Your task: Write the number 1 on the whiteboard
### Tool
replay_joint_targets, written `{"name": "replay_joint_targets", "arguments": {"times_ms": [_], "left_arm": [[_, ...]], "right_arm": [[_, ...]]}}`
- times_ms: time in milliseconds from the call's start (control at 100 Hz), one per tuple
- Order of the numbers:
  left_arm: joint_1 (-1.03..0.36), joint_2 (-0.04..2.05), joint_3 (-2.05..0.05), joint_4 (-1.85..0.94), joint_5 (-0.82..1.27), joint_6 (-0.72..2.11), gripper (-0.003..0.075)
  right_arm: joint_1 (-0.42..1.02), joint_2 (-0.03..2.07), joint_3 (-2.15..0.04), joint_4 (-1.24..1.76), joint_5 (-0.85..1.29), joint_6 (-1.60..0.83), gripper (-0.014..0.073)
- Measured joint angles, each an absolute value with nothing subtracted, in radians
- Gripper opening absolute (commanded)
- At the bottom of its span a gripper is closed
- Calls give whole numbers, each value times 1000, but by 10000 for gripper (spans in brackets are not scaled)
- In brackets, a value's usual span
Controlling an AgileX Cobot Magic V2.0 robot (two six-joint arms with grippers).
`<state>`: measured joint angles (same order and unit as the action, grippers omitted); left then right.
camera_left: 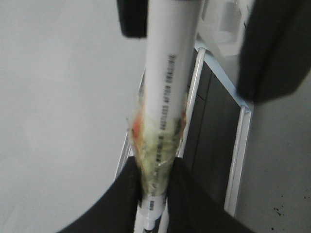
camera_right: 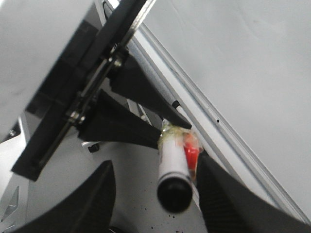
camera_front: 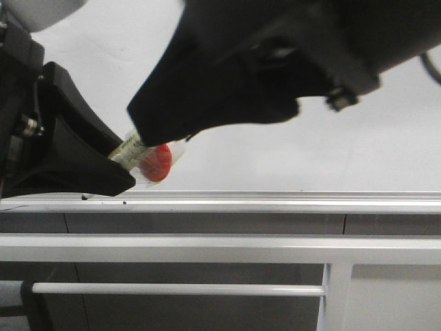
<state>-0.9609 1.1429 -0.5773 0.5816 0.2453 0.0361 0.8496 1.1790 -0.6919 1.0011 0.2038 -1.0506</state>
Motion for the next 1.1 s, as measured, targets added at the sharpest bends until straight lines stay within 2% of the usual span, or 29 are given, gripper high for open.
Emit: {"name": "replay_joint_targets", "arguments": {"times_ms": [1100], "left_arm": [[-961, 1143, -581, 609, 222, 36, -20]], "right_arm": [[850, 1231, -739, 999, 193, -1051, 342]]}}
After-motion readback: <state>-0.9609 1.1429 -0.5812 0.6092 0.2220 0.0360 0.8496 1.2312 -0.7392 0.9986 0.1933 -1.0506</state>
